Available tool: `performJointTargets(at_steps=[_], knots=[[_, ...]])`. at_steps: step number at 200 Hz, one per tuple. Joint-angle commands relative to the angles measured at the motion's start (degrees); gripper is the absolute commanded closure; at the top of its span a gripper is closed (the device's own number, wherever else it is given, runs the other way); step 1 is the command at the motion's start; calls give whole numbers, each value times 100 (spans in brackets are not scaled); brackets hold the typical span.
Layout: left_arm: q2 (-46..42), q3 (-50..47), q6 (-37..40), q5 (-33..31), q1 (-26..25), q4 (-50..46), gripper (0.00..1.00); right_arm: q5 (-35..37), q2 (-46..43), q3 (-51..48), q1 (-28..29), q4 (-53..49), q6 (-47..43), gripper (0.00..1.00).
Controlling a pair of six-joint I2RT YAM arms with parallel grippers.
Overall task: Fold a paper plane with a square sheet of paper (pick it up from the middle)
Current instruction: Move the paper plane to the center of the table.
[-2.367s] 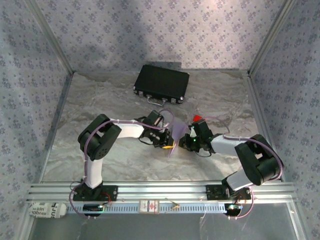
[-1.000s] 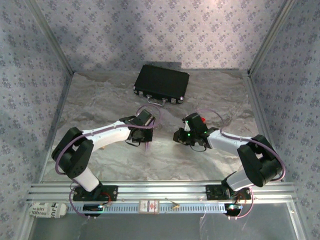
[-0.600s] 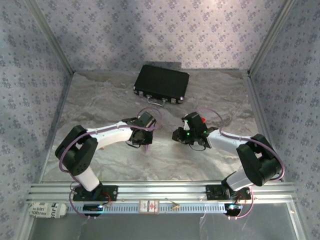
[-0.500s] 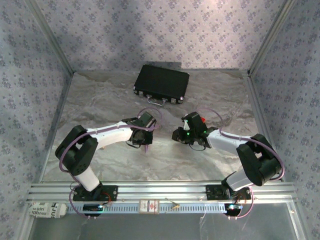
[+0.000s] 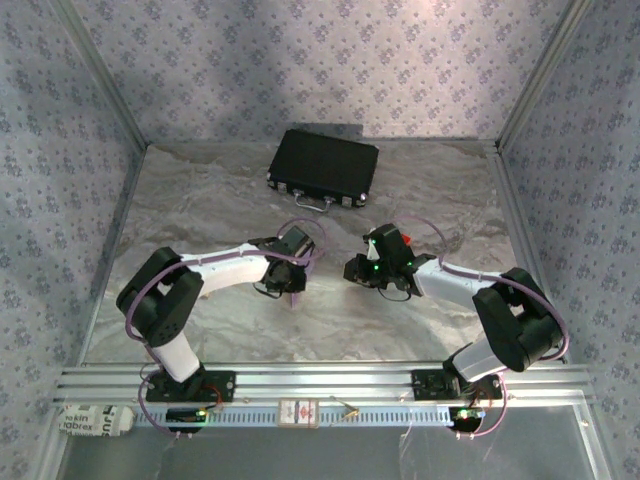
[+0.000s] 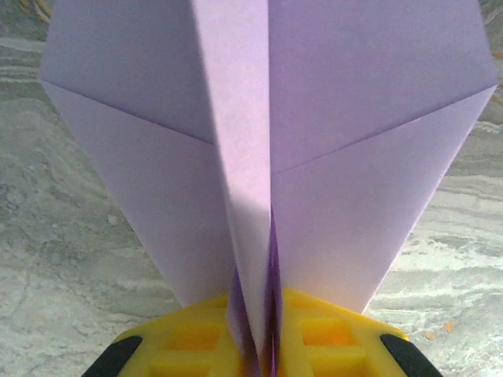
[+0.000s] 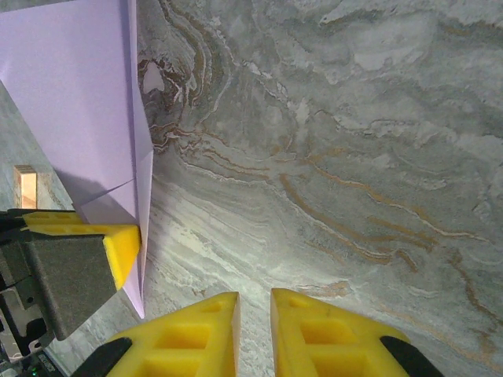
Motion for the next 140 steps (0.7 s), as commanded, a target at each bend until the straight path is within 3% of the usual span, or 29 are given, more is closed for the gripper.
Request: performJointTargets(at_steps=[1, 70, 140], knots=[[135, 104, 59, -22, -72, -134, 84, 3, 59, 98, 24, -99, 58, 81], [482, 210, -166, -460, -300, -421, 77, 17, 7, 69, -1, -99, 32, 81], [714, 289, -819, -474, -513, -447, 69, 3, -235, -76, -164, -200, -67, 80]])
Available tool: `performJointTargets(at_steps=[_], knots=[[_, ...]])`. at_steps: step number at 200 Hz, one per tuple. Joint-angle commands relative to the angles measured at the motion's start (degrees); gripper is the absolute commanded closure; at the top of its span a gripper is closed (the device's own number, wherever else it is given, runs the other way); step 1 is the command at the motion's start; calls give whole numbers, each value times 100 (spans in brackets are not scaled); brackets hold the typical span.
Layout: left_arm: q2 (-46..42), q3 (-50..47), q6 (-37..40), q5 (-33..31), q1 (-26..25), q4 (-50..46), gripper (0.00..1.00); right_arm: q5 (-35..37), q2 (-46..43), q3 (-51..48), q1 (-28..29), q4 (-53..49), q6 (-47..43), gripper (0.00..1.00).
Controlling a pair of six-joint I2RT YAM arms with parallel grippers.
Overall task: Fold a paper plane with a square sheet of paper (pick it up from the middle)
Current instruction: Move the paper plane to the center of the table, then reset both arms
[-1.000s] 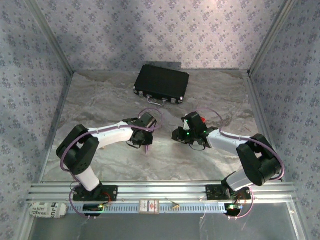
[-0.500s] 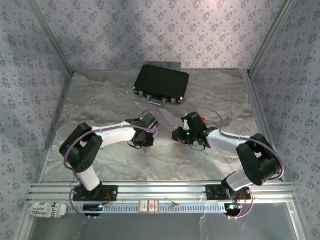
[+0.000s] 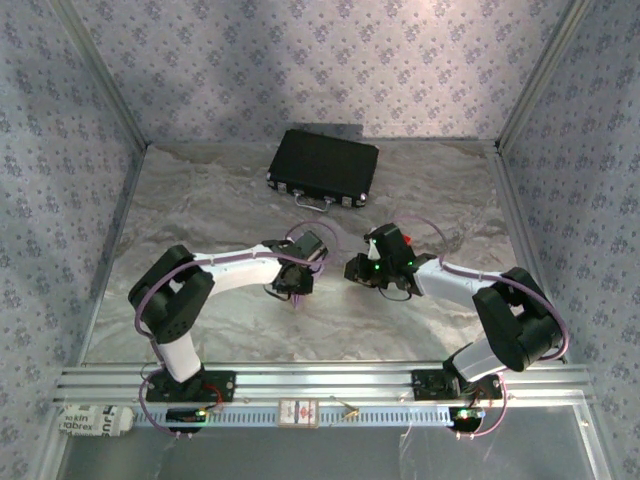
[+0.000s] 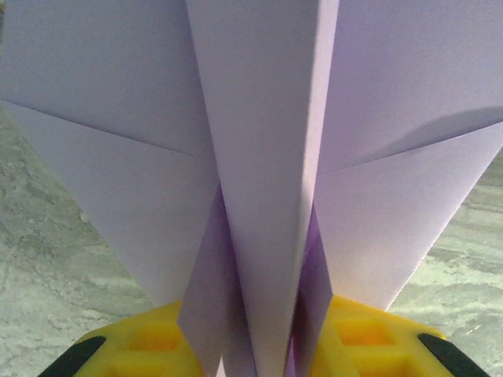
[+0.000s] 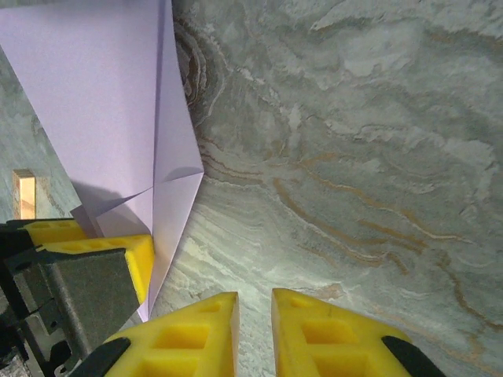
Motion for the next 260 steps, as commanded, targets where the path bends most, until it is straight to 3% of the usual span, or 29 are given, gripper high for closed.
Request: performJointTargets(at_steps=[1, 104, 203, 236, 260], knots=[[365, -76, -424, 152, -80, -181, 69, 6, -221, -79, -82, -191, -67, 80], [257, 179, -1005, -89, -328, -501, 63, -151, -668, -233, -400, -445, -308, 80], [-618, 265, -1059, -287, -328, -612, 53, 572, -1753, -149, -1073, -1534, -785, 78], [-1090, 254, -1001, -431, -328, -680, 51, 1171, -2216, -8, -1328, -1970, -1174, 69], [-1582, 152, -623, -860, -279, -616, 46, 2265, -2656, 195, -1399, -2275, -1599, 45]])
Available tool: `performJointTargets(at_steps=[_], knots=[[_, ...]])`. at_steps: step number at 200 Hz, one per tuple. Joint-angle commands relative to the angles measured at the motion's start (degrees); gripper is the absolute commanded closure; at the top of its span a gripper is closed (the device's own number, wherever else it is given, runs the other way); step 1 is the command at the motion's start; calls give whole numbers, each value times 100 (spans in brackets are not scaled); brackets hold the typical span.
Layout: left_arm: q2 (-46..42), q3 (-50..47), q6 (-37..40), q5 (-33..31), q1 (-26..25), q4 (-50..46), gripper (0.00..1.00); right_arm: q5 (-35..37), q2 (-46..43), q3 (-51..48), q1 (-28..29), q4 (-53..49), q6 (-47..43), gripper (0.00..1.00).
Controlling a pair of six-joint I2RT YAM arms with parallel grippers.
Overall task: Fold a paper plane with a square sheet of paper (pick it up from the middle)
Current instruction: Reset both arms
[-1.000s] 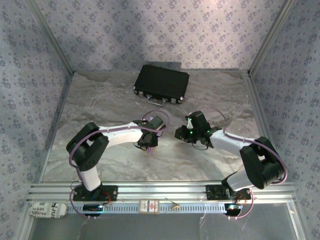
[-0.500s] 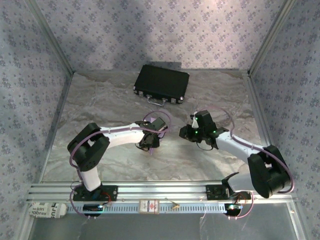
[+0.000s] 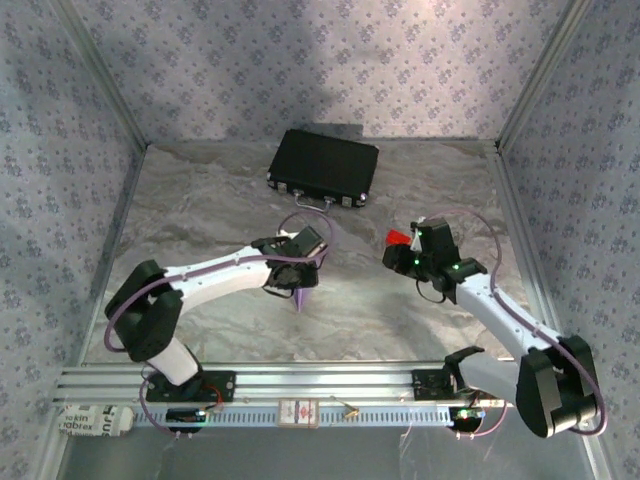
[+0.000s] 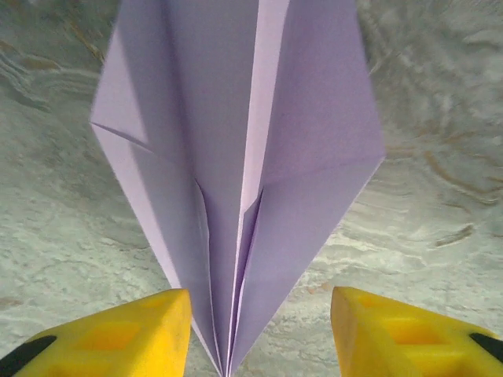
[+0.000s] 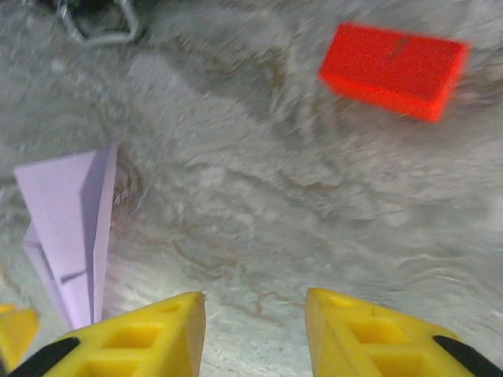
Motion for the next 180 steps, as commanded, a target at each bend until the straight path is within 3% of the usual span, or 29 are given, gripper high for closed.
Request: performJointTargets(at_steps=[1, 17, 25, 31, 49, 67, 90, 114, 138, 180], knots=[[-568, -79, 366, -520, 11, -146, 46, 1259, -418, 346, -78, -525, -516, 44], [-917, -274, 856, -845, 250, 44, 39, 2267, -653, 503, -123, -595, -679, 32], [-1104, -403, 1158, -988, 430, 173, 34, 2796, -728, 539, -135, -610, -853, 14], [-1236, -509, 1381, -1101, 587, 277, 29, 3172, -748, 513, -172, -532, -1031, 8], [-1605, -918, 1969, -1333, 1207, 680, 1, 3968, -589, 24, -389, 494, -1977, 1], [-1867, -1295, 2544, -1369, 1955, 1164, 0, 4321, -203, -350, -732, 1260, -2442, 1], [-1908, -1390, 3004, -1439, 3036, 1275, 0, 3530, 445, -508, -1509, 1947, -2608, 1], [-1865, -1757, 3592, -1559, 3944, 2135, 0, 3045, 934, -802, -1736, 3258, -3109, 1], [-1850, -2054, 4080, -1532, 4468, 2965, 0, 2353, 1383, -1126, -1836, 4531, -3755, 2], [-1455, -2937, 4987, -703, 4807, 5032, 0, 1143, 1329, -1343, -2297, 4807, -3930, 5]])
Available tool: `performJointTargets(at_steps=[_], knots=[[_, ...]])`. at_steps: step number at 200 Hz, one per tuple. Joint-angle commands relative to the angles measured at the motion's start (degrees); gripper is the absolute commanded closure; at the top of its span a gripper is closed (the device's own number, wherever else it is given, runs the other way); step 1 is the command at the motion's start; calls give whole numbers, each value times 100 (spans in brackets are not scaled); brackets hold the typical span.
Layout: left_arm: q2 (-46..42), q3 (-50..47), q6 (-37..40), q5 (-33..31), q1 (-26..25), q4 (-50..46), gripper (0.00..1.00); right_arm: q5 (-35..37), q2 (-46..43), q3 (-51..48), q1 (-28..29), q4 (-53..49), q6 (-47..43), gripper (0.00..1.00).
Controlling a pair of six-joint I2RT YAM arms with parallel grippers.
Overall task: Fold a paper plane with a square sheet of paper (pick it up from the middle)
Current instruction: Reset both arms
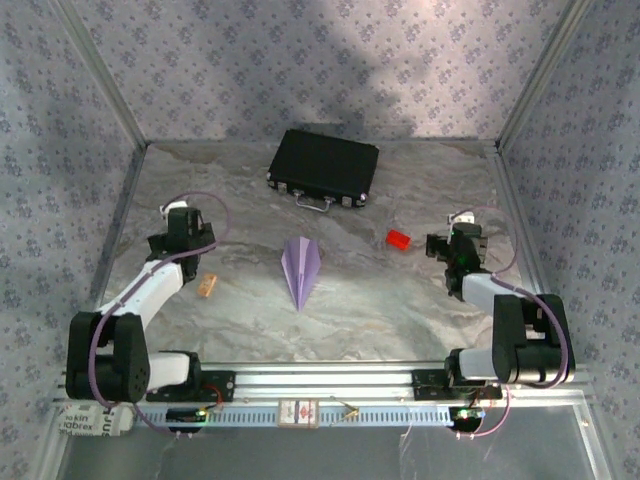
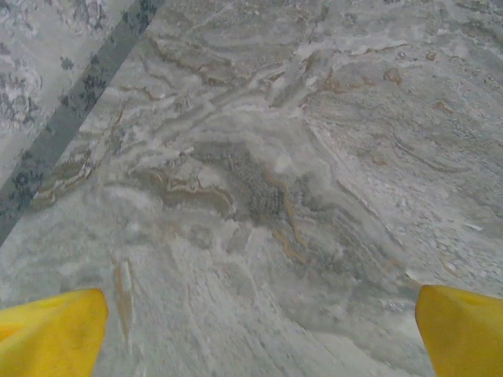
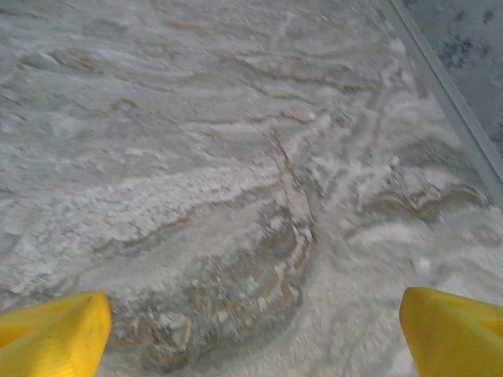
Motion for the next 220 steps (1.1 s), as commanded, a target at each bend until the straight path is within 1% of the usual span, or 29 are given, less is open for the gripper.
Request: performJointTargets(at_steps=[1, 9, 24, 33, 38, 46, 66, 71, 83, 92, 105, 115, 119, 126, 129, 134, 139, 141, 144, 150, 161, 170, 183, 194, 220], knots=[[279, -456, 764, 579, 58, 1688, 0, -972, -213, -221, -304, 806, -309, 5], [405, -588, 791, 769, 53, 2027, 0, -1173, -347, -370, -352, 897, -332, 4], [695, -691, 790, 937, 57, 2529, 0, -1439, -509, -588, -353, 1132, -346, 4], [802, -563, 785, 1001, 61, 2429, 0, -1567, -523, -660, -345, 1285, -175, 4], [863, -549, 834, 1053, 71, 2563, 0, -1591, -504, -691, -324, 1387, -44, 5], [942, -560, 925, 1070, 80, 2772, 0, -1584, -468, -698, -241, 1468, 10, 5], [1043, -638, 1137, 1044, 86, 3323, 0, -1235, -337, -604, 72, 1486, -212, 6], [1099, -647, 1088, 1074, 131, 3372, 0, -1186, -290, -590, 112, 1508, -250, 5], [1250, -714, 1027, 1459, 276, 3583, 0, -1091, -66, -601, 104, 1801, -234, 5], [1402, -837, 1089, 1630, 288, 4056, 0, -1174, 233, -570, 31, 2020, -141, 5], [1325, -847, 1033, 1779, 364, 3855, 0, -1226, 743, -431, 32, 2235, -157, 6], [1370, -1038, 972, 1881, 442, 4212, 0, -1096, 1032, -408, 69, 2557, -134, 6], [1430, -1160, 945, 1940, 481, 4392, 0, -1026, 986, -392, 34, 2409, -60, 6], [1674, -1425, 930, 1886, 493, 5307, 0, -978, 910, -267, -4, 2077, 4, 6], [1656, -1479, 928, 1852, 497, 5463, 0, -947, 964, -260, -3, 2136, -3, 7], [1499, -1432, 852, 1777, 505, 5134, 0, -828, 1000, -274, 25, 2242, 32, 7], [1433, -1322, 759, 1661, 526, 4695, 0, -720, 971, -216, 11, 2046, 110, 6], [1482, -1306, 741, 1625, 538, 4707, 0, -729, 968, -192, -14, 2011, 133, 6], [1552, -1319, 741, 1605, 542, 4877, 0, -781, 967, -200, -58, 2058, 154, 1], [1599, -1396, 757, 1601, 538, 5152, 0, -763, 996, -223, -64, 2143, 150, 1], [1476, -1301, 732, 1575, 541, 4743, 0, -599, 986, -230, -7, 2144, 150, 1], [1553, -1351, 749, 1556, 526, 4969, 0, -335, 976, -245, 26, 2164, 213, 1], [1496, -1315, 741, 1558, 532, 4830, 0, -316, 972, -269, 26, 2199, 220, 1], [1519, -1367, 757, 1546, 524, 4964, 0, -323, 970, -266, 26, 2207, 218, 1], [1517, -1318, 796, 1641, 506, 4865, 0, -287, 960, -280, 79, 2216, 164, 1]])
